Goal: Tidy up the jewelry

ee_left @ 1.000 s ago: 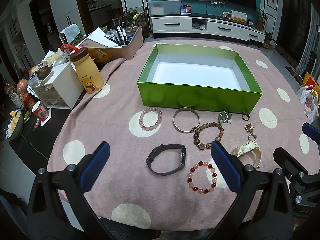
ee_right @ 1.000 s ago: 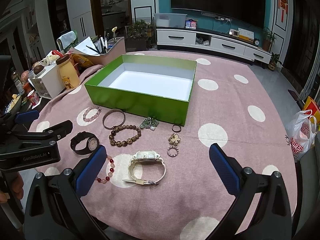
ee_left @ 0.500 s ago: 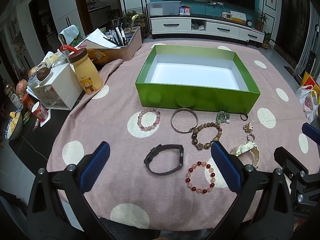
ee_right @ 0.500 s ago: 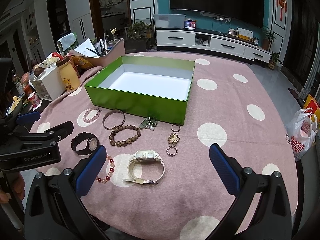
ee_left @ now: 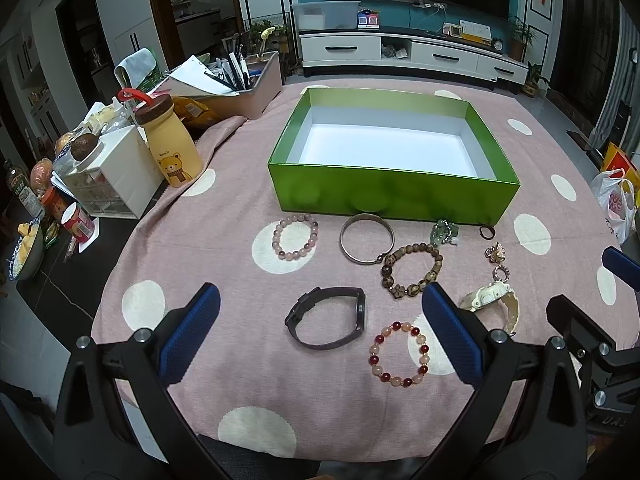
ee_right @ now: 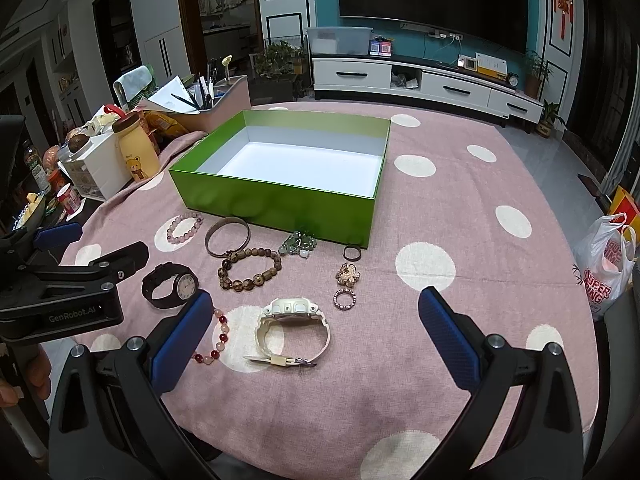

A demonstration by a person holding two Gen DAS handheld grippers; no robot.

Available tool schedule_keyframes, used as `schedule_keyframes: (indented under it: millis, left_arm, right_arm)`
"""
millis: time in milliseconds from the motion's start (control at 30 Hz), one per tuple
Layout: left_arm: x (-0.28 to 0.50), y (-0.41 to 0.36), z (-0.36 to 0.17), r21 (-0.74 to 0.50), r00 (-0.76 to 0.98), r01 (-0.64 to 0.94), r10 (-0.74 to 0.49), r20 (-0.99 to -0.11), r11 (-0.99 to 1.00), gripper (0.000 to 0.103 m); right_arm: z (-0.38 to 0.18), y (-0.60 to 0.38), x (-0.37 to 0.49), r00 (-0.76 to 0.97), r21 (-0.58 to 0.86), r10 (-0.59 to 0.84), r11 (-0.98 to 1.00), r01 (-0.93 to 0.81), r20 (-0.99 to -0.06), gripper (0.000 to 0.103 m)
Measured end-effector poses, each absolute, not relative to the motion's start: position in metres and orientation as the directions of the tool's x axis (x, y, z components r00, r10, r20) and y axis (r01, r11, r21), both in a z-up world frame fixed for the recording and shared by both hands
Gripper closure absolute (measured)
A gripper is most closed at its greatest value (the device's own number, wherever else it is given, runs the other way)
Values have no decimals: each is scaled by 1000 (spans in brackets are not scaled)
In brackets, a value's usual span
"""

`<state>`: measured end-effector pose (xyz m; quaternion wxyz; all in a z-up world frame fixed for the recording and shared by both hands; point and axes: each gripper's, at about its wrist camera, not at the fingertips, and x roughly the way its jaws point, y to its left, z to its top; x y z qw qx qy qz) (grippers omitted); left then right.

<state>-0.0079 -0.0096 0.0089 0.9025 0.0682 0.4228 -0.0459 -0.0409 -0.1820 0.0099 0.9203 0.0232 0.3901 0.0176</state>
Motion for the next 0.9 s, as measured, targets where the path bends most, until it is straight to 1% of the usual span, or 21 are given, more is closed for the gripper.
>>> schedule_keyframes:
  millis: [900]
  left_arm:
    - [-4, -10, -3, 83, 628, 138, -22, -778, 987, 2]
  right_arm:
    - [0, -182, -38, 687, 65, 55, 998, -12, -725, 1]
